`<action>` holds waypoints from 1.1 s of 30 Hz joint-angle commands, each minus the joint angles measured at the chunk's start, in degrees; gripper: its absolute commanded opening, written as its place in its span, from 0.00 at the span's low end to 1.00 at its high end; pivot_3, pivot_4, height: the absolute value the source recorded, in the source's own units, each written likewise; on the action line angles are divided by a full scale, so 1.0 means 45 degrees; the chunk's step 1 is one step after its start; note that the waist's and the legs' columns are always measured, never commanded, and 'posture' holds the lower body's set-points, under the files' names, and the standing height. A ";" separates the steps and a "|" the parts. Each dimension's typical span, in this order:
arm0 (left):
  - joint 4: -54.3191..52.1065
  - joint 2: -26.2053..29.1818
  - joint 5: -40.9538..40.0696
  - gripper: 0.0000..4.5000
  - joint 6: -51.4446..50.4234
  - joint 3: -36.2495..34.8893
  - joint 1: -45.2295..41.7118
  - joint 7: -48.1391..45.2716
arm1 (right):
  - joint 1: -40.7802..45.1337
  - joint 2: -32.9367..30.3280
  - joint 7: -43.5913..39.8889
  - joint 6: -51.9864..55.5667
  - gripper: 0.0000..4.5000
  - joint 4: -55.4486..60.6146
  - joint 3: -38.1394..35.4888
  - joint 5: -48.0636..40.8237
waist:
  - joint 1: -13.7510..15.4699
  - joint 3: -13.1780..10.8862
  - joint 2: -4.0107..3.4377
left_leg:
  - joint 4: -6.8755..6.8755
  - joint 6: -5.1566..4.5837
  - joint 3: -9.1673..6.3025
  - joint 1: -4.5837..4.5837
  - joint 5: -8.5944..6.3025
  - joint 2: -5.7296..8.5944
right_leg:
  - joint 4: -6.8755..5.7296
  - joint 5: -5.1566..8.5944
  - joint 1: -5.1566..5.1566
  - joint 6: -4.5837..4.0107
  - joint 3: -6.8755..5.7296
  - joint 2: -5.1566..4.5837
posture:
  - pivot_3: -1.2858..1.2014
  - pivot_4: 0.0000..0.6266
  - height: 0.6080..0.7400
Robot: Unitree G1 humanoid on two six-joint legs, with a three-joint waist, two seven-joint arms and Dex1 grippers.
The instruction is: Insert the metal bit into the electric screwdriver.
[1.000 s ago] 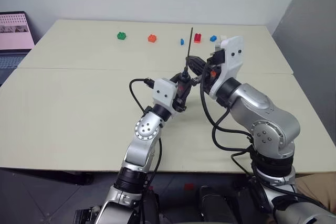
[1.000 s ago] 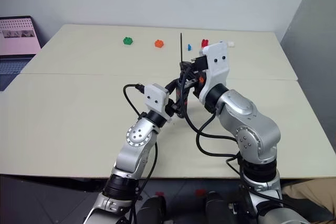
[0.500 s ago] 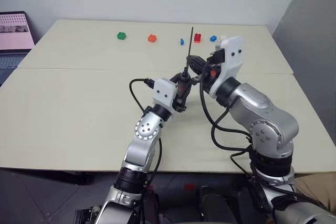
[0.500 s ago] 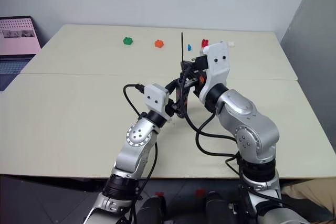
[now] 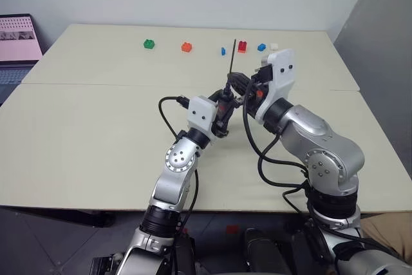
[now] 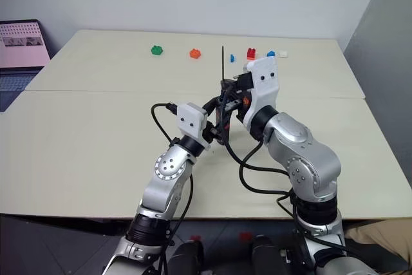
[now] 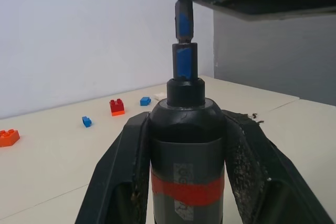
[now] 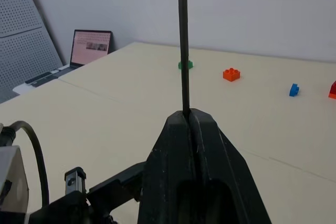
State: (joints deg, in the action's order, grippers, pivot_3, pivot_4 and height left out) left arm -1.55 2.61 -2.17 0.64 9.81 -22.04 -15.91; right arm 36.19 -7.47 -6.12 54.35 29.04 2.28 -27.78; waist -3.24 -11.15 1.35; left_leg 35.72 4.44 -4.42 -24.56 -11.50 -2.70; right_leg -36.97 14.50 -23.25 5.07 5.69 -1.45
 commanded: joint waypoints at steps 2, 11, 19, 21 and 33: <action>-0.0092 0.0034 0.0109 0.36 0.0119 0.0007 -0.0014 -0.0011 | 0.0115 0.0122 0.0105 0.0203 0.00 0.0476 -0.0130 -0.0150 | 0.0000 0.0000 0.0000 | 0.0001 0.0000 -0.0001 0.0000 0.0000 0.0000 | -0.0002 0.0000 0.0000 -0.0001 0.0000 0.0000 | 0.52 0.24 1.00; -0.0065 0.0058 0.0117 0.36 0.0129 -0.0007 -0.0043 -0.0041 | 0.0182 0.0360 -0.0119 0.0008 0.16 0.0644 -0.0699 -0.0693 | 0.0000 0.0000 0.0000 | 0.0002 0.0000 0.0000 0.0000 0.0000 0.0000 | -0.0001 -0.0004 0.0001 0.0007 0.0001 0.0000 | 0.52 0.24 1.00; -0.0315 0.0270 0.0093 0.36 0.0107 -0.0091 -0.0183 -0.0233 | 0.0464 -0.0325 -0.0809 -0.0520 0.57 0.0622 -0.1737 -0.1324 | 0.0000 0.0000 0.0000 | 0.0001 0.0000 -0.0001 -0.0001 0.0000 0.0000 | -0.0001 -0.0006 0.0001 0.0010 -0.0001 0.0000 | 0.52 0.24 1.00; -0.0600 0.0625 0.0104 0.36 0.0039 -0.0331 -0.0611 -0.0399 | 0.0317 -0.1300 -0.1331 -0.0811 0.64 0.0536 -0.2058 -0.1117 | 0.0001 -0.0001 0.0000 | 0.0002 0.0000 -0.0001 -0.0002 0.0000 0.0000 | 0.0002 -0.0004 0.0002 0.0007 0.0000 -0.0001 | 0.52 0.24 1.00; 0.3433 0.6392 0.2545 0.36 -0.1804 0.1882 -0.6251 -0.6815 | -0.1418 -0.9003 -0.9284 -0.2565 0.65 0.0897 -0.3150 -0.2117 | 0.0063 -0.0018 -0.0007 | -0.0012 -0.0001 0.0006 -0.0050 -0.0002 0.0005 | 0.0034 0.0002 -0.0033 0.0019 -0.0005 -0.0005 | 0.52 0.24 1.00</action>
State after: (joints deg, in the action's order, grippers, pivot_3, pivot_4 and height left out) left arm 10.38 31.22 7.41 -8.56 13.90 -46.93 -39.65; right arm 30.05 -43.80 -38.85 45.71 29.30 -10.57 -34.65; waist -2.96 -11.23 1.32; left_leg 35.62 4.43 -4.39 -24.78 -11.51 -2.68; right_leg -36.81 14.55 -23.40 5.17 5.66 -1.48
